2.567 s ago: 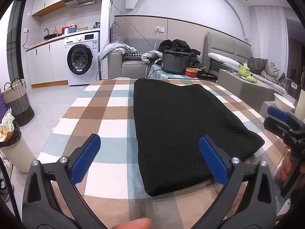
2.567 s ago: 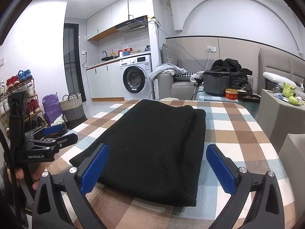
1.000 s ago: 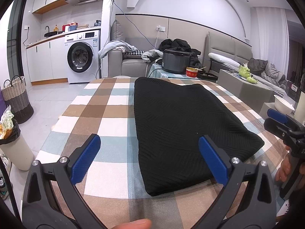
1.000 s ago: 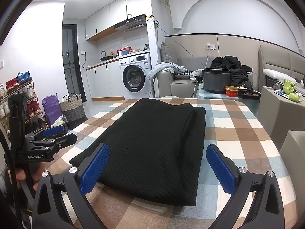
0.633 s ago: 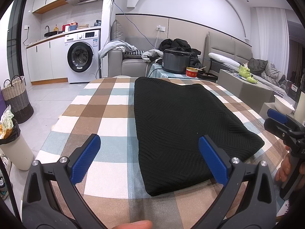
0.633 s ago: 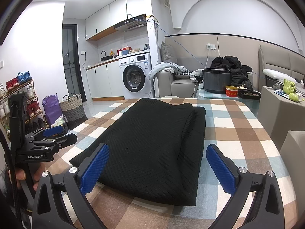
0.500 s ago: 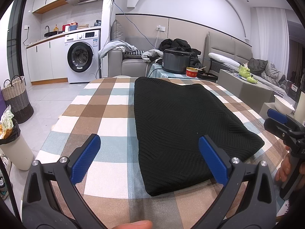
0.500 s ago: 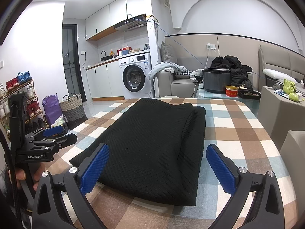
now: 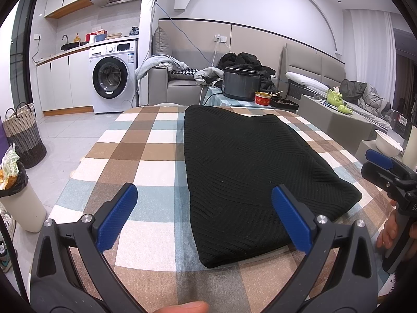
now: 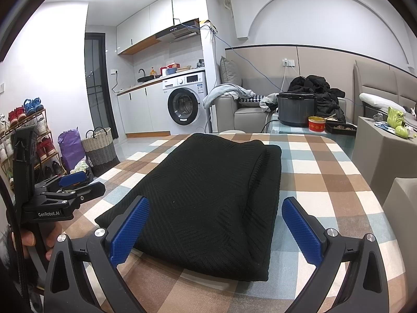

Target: Fold small clothes

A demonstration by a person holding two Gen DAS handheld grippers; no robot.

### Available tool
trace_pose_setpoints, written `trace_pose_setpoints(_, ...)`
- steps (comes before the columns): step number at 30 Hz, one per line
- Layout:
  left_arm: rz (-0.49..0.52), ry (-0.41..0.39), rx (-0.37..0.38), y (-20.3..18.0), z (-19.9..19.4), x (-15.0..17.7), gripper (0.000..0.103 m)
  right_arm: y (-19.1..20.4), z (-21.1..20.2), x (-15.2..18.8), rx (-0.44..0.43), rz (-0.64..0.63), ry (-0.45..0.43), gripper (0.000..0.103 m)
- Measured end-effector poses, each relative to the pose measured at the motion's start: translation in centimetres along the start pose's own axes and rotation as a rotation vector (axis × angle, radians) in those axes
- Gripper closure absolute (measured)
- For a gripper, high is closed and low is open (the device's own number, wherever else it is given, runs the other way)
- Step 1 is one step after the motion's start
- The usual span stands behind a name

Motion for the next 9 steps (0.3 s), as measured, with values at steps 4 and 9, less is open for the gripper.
trace_pose_setpoints(4, -0.002, -0.002, -0.002, 0.1, 0.04, -0.01, 0.001, 0.03, 0.0, -0.02, 0.001, 0.001, 0.0, 0.0)
trace_pose_setpoints(9, -0.002, -0.005, -0.002, 0.14, 0.02, 0.06, 0.001, 0.06, -0.02, 0.06, 0.0, 0.001, 0.0, 0.0)
Point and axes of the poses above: each gripper's, at about its wrist camera, not at the fingertips, and z roughly the way its jaws point, y to its left, x to its underside, the point moved 9 cm from there along z, roughly the way its jaws point, and after that the axes turned 2 degrees about -y, right-handed, at the moved point
